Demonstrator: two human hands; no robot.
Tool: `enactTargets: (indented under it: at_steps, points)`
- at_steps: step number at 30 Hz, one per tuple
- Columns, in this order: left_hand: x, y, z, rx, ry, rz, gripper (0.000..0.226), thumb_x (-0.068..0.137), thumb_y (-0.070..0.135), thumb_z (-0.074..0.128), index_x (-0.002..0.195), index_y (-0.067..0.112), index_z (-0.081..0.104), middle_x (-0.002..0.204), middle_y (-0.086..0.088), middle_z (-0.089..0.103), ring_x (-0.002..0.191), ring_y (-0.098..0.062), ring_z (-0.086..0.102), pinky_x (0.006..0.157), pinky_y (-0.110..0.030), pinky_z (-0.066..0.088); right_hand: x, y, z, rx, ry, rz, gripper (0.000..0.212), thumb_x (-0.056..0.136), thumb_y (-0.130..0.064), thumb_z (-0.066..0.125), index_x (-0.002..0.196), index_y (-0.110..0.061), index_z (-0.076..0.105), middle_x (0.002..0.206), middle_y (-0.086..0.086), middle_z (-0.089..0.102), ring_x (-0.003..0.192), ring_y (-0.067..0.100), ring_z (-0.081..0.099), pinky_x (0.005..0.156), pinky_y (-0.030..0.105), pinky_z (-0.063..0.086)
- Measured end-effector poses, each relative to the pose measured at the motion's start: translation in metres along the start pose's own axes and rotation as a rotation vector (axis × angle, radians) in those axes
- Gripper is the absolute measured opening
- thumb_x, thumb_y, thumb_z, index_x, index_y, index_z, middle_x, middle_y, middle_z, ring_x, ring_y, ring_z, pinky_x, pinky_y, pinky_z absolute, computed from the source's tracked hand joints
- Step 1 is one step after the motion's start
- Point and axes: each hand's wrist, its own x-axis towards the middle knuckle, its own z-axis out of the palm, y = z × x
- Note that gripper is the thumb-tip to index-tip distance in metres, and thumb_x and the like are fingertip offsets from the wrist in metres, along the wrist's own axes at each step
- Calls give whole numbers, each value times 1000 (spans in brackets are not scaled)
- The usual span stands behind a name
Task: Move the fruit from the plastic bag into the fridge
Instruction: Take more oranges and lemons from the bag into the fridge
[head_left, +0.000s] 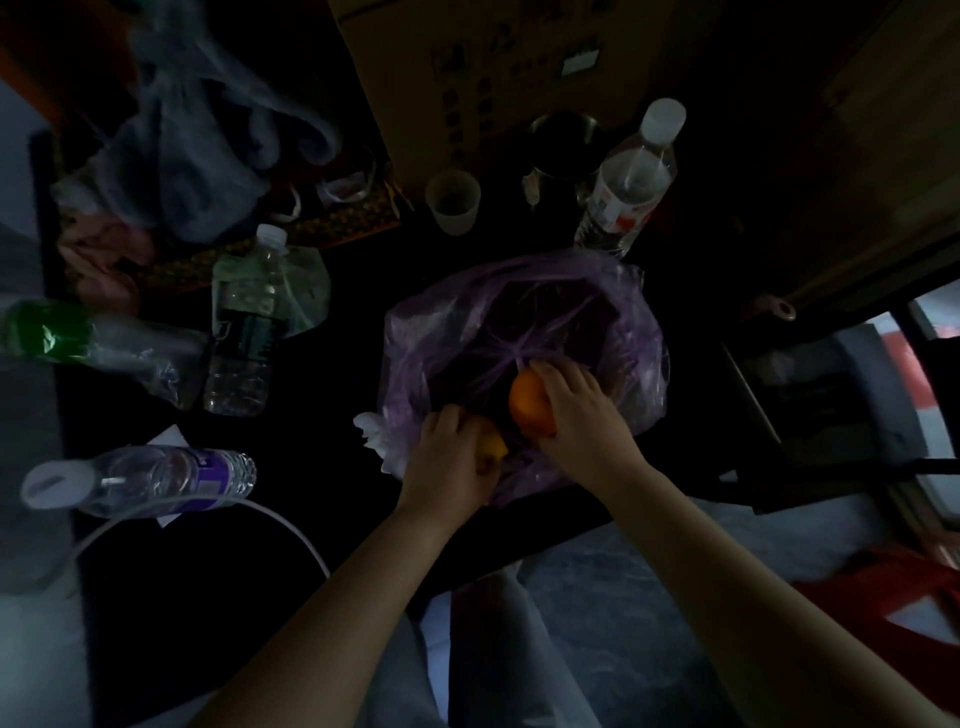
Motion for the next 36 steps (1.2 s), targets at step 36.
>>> enactTargets:
  at_steps: [36]
  points:
    - [-123, -9, -130, -383, 150, 634, 60, 77, 15, 73, 132, 18, 50, 121, -2, 45, 111, -17, 48, 88, -29, 48, -187, -170, -19, 44, 692, 389, 71, 76, -28, 73, 139, -18, 39, 141, 6, 38, 126, 30, 40, 91, 38, 42]
